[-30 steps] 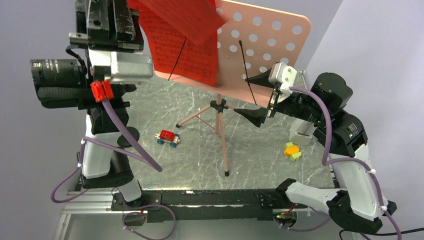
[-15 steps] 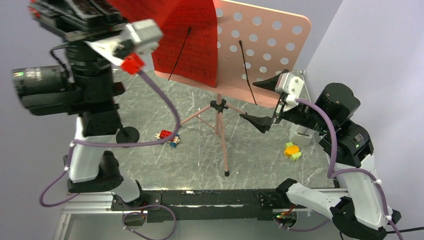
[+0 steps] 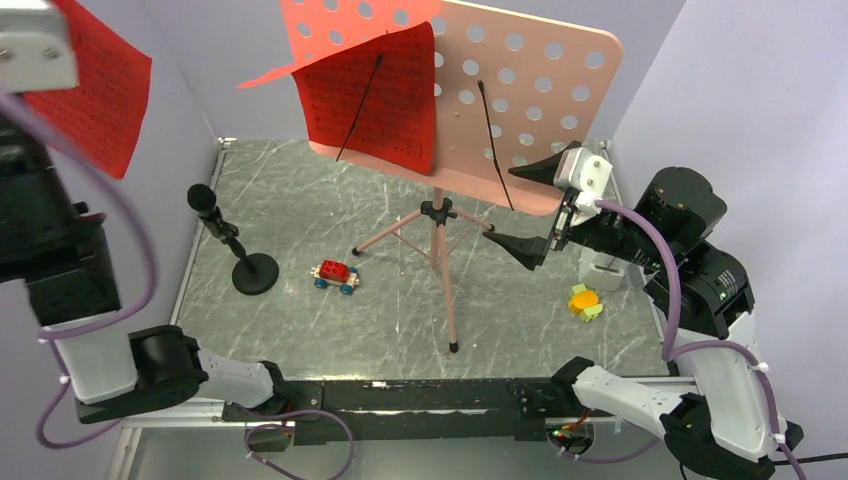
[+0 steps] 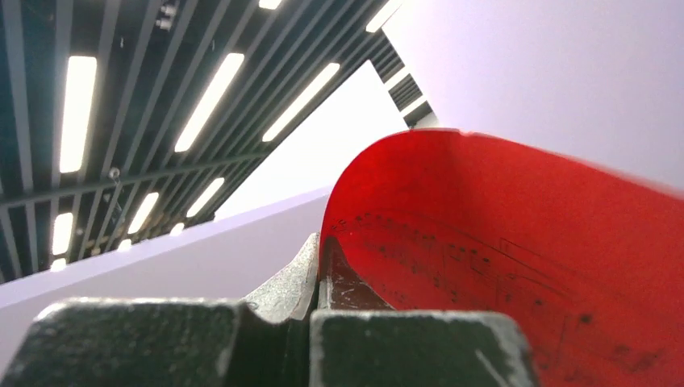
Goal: Pack up the instrument practice props
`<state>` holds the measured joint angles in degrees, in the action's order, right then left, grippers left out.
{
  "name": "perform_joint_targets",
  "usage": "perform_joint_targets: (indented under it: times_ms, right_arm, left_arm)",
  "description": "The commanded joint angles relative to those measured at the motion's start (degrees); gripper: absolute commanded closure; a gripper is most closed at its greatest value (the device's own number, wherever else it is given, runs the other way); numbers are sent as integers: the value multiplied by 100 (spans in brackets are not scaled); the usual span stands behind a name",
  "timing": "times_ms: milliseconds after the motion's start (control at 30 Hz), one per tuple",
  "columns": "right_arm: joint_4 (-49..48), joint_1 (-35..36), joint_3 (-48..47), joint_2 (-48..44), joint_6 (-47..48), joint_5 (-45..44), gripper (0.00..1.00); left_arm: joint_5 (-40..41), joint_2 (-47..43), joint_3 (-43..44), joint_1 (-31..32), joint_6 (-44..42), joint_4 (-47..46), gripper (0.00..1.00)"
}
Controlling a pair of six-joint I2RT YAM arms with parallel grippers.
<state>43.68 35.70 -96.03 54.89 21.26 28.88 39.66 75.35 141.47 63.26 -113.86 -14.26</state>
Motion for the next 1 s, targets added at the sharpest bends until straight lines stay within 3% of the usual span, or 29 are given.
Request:
perform_joint_targets:
  times_ms: [0, 100, 167, 233, 400, 733, 833, 967]
  right_arm:
    - [-131, 4, -368, 50, -65, 134, 1]
    - [-132, 7, -535, 81, -90, 178, 1]
    - [-96, 7, -660, 88, -52, 129, 0]
    - [-16, -2, -775, 76, -22, 21, 1]
    - [152, -59, -848, -74, 223, -272, 0]
    - [332, -342, -747, -272, 571, -697, 0]
    - [255, -452, -609, -282, 548, -765, 0]
    - [304, -527, -795, -153, 493, -742, 1]
  left_arm:
    - [95, 782, 178, -1362, 1496, 1202, 99]
    - [-302, 831, -757, -3488, 2642, 1680, 99]
    - [-515, 1115, -410, -4205, 3589, 2220, 99]
    - [-729, 1300, -338, -4554, 3968, 2252, 99]
    - [-1198, 1488, -1028, -4986, 4680, 2094, 99]
    - [-1696, 2284, -679, -5510, 6579, 2550, 99]
    - [-1939, 2024, -939, -5587, 6806, 2576, 99]
    - [-2182, 1393, -2001, -5798, 6904, 2517, 99]
